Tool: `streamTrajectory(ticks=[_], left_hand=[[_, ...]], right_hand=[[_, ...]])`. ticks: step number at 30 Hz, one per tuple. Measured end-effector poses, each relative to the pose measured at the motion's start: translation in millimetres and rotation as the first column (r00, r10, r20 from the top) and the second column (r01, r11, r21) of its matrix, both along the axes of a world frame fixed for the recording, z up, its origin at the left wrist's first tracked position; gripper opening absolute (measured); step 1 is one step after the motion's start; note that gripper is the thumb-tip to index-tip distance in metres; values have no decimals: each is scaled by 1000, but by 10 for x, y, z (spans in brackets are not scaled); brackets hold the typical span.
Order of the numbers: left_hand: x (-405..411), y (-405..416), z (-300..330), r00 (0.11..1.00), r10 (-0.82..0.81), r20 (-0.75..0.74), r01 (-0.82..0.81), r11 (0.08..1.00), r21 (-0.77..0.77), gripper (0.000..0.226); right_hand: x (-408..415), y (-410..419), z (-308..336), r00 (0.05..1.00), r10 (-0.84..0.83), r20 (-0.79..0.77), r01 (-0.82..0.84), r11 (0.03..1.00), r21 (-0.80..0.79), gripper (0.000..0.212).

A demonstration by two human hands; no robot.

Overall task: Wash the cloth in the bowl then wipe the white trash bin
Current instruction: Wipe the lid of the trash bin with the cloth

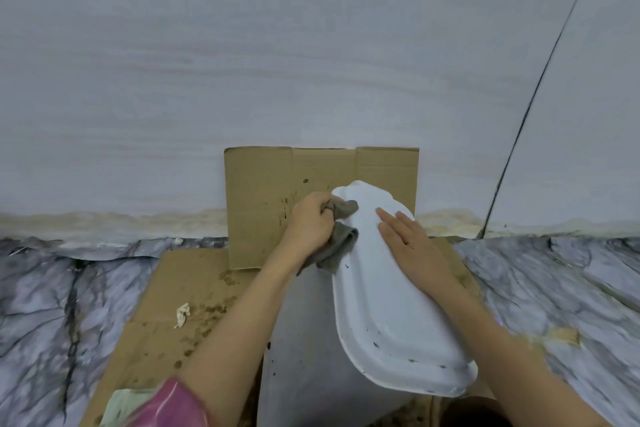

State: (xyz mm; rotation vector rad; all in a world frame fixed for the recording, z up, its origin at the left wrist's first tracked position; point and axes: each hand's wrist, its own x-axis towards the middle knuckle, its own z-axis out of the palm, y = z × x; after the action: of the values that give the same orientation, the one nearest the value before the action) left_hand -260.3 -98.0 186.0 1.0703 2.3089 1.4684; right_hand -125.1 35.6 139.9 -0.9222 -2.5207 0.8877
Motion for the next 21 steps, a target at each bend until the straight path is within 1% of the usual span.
streamTrajectory(ticks=[3, 5, 7, 8, 10, 11, 13, 15, 18, 19, 21], left_hand=[[16, -119, -98, 988, -58, -142, 66, 997, 48, 40], [241, -362, -186, 966, -139, -218, 168, 978, 120, 43], [511, -638, -307, 923, -222, -315, 283, 945, 165, 46], [635, -763, -360, 900, -258, -351, 332, 927, 172, 45], [765, -903, -446, 878, -301, -372, 392, 898, 199, 41], [759, -904, -467, 884, -300, -357, 391, 895, 215, 40], [627, -785, -459, 915, -261, -308, 337, 915, 223, 40], [376, -536, -414, 937, -201, -286, 260, 948, 184, 42], [-132, -42, -254, 942, -108, -318, 136, 988, 68, 39], [-289, 121, -168, 946, -103, -307, 110, 994, 6, 39], [-509, 409, -10, 965, -119, -232, 92, 988, -125, 41]], right_hand=[[29, 36, -30, 1000, 2, -15, -2, 1000, -7, 48], [62, 56, -47, 999, -1, -33, 0, 1000, -14, 47], [99, 67, -56, 999, -2, -39, 1, 1000, -12, 47], [118, 69, -61, 999, -1, -34, 1, 1000, -4, 48], [138, 68, -59, 1000, -2, -19, 3, 1000, 9, 48], [136, 63, -55, 1000, -4, -16, 4, 1000, 12, 47], [120, 51, -54, 1000, -5, -13, 5, 1000, 4, 47], [92, 36, -51, 1000, 0, -20, 0, 1000, -7, 49], [70, 27, -53, 1000, 2, -26, -2, 1000, -8, 50], [61, 30, -49, 1000, 1, -28, -1, 1000, -9, 49], [45, 28, -32, 1000, 2, -28, -2, 1000, -3, 49]])
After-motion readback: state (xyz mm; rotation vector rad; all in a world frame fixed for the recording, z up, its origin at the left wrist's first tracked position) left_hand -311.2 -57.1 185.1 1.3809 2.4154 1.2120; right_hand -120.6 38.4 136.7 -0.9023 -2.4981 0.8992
